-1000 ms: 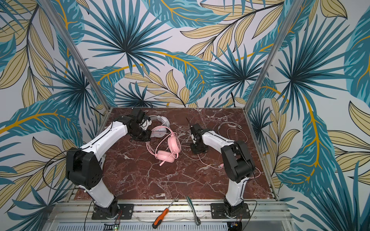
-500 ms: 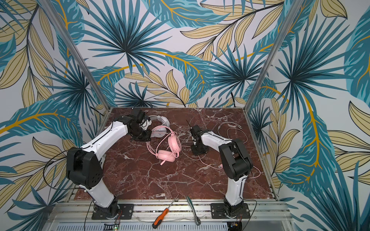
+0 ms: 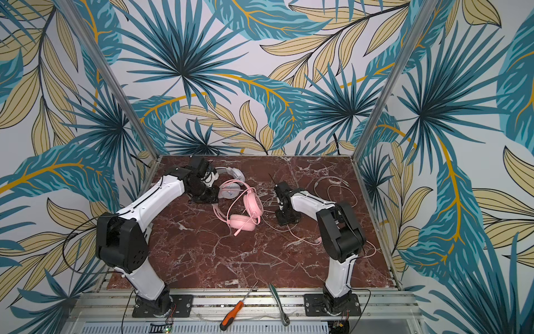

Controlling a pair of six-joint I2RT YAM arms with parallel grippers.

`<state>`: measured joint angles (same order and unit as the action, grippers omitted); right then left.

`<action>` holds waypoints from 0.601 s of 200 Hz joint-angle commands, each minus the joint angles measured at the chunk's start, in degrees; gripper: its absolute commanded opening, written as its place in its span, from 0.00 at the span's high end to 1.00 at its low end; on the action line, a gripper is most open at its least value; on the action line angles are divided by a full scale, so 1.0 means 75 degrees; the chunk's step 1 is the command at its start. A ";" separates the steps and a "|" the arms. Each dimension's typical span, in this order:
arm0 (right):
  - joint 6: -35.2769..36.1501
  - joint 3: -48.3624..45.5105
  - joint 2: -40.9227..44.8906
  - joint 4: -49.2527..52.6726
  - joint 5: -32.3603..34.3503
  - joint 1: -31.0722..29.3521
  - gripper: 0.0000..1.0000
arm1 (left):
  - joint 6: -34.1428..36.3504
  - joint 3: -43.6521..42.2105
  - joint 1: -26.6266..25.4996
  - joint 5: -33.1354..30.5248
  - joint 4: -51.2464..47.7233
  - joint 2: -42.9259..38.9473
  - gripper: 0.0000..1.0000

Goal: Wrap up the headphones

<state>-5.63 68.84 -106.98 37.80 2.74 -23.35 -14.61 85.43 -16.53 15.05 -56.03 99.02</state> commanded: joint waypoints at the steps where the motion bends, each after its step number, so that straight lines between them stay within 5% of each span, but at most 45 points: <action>1: 0.0168 -0.0283 0.0256 0.0109 -0.0217 -0.0015 1.00 | -0.0375 -0.0036 0.0170 0.0654 0.0374 -0.0055 1.00; 120: 0.0829 -0.0834 0.1446 -0.0339 -0.1174 -0.0162 1.00 | -0.1932 -0.0580 0.0768 0.2298 0.1887 -0.0154 1.00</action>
<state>-0.38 64.88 -98.19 36.14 -3.51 -23.99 -24.82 81.73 -11.33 24.69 -48.05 99.00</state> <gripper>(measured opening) 0.063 0.083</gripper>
